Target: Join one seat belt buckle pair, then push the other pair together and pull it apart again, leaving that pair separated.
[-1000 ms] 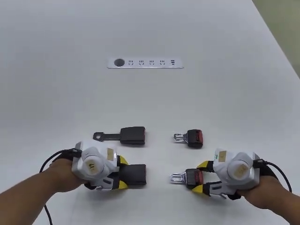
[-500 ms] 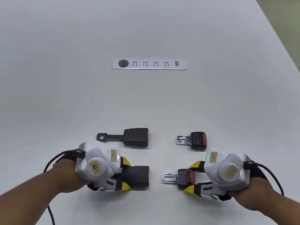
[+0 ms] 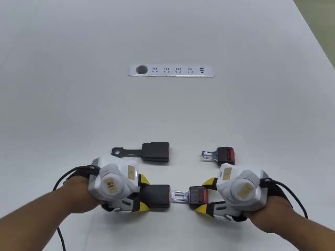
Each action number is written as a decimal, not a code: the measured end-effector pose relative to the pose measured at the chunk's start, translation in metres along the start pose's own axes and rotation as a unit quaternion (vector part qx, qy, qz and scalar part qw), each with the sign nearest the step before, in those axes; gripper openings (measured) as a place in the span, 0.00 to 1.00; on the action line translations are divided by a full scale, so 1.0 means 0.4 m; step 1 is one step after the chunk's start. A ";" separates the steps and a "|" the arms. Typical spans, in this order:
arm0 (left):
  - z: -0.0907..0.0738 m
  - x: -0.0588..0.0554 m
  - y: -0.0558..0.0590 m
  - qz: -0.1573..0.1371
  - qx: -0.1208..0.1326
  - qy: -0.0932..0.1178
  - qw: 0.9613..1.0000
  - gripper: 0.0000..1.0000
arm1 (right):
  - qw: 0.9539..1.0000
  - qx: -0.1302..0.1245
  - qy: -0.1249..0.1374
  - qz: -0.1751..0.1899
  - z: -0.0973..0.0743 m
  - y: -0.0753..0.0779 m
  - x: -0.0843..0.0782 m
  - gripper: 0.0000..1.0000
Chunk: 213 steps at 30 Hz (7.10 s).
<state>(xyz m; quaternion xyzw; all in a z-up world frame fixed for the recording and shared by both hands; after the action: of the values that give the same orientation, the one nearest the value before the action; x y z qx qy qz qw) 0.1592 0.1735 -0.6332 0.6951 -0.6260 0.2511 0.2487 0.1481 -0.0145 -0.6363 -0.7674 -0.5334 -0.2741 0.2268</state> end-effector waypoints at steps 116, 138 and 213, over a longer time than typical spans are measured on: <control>-0.005 -0.019 -0.014 0.005 -0.032 0.071 0.997 0.32 | 0.989 0.041 0.140 -0.018 0.042 -0.019 0.029 0.32; -0.032 0.018 -0.016 -0.056 0.024 0.045 0.997 0.74 | 0.988 -0.008 0.149 0.028 0.013 0.001 0.065 0.67; 0.004 0.014 -0.273 -0.021 -0.008 0.056 0.998 0.45 | 0.997 0.045 0.065 0.006 -0.106 0.321 -0.072 0.39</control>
<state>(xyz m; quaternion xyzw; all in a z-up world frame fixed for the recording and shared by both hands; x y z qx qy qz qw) 0.2686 0.1783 -0.6340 0.6910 -0.5983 0.2792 0.2944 0.2534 -0.1037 -0.6310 -0.7404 -0.5242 -0.2980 0.2968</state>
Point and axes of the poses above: the centre of the closed fingertips' face, and the gripper's own axes: z roughly forward along the fingers, y roughly to its right, x roughly out of its top, the point moved 7 cm from there along -z, roughly backward along the fingers, and after that the axes turned 4 degrees about y, right-handed, at the moved point
